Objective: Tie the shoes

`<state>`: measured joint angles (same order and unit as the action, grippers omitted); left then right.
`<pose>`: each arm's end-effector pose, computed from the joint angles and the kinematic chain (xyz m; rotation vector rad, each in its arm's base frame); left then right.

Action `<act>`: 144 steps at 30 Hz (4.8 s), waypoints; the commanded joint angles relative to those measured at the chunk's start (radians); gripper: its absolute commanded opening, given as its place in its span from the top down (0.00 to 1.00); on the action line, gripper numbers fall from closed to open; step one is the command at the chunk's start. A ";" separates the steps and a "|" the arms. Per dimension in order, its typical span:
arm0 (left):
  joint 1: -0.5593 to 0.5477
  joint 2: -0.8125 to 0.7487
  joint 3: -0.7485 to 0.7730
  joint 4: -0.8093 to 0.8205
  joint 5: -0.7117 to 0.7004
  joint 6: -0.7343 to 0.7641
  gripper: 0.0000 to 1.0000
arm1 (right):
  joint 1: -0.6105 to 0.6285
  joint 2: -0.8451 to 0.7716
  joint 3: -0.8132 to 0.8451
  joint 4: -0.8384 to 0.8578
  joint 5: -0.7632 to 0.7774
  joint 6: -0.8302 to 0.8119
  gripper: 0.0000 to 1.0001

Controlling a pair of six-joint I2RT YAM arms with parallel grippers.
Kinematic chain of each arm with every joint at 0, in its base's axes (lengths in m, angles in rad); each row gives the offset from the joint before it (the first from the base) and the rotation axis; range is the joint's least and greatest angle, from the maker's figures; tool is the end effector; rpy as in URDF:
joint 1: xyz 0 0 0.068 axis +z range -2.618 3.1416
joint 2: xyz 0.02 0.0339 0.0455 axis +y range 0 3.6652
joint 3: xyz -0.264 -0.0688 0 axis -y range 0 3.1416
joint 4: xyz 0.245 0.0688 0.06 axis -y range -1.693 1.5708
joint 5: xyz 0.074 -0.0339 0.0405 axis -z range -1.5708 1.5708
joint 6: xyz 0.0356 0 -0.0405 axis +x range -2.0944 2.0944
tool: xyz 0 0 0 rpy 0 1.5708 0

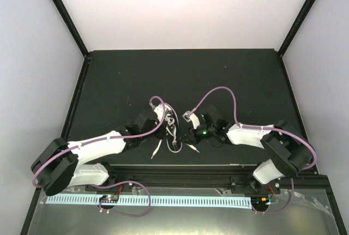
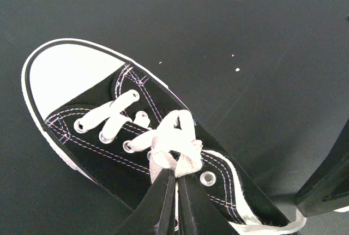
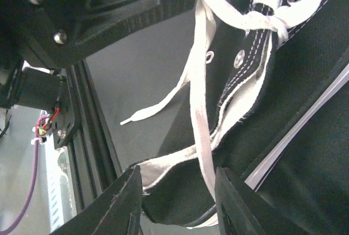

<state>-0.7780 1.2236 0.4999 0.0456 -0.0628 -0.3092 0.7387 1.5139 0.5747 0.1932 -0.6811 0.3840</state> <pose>0.1717 -0.1660 0.1758 0.5001 2.2432 -0.5070 0.1865 0.2002 0.1458 -0.8131 2.3650 1.3169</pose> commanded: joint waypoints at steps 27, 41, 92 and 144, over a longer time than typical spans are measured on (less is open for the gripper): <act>0.006 -0.043 -0.033 0.029 0.045 0.053 0.98 | 0.030 -0.031 0.079 -0.103 0.293 0.025 0.99; 0.002 -0.041 -0.101 0.076 0.127 0.055 0.98 | 0.030 0.064 0.214 -0.101 0.281 0.030 0.98; 0.169 0.039 0.158 -0.347 0.287 -0.123 0.58 | 0.030 0.121 0.238 -0.091 0.255 0.015 0.98; 0.011 -0.045 0.036 -0.261 0.271 -0.085 0.62 | 0.032 0.132 0.251 -0.092 0.268 0.029 0.98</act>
<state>-0.7795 1.2427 0.5121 -0.1520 0.2729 -0.3790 0.7681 1.6356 0.8005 0.0883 -0.4034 0.4278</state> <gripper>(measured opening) 0.318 0.019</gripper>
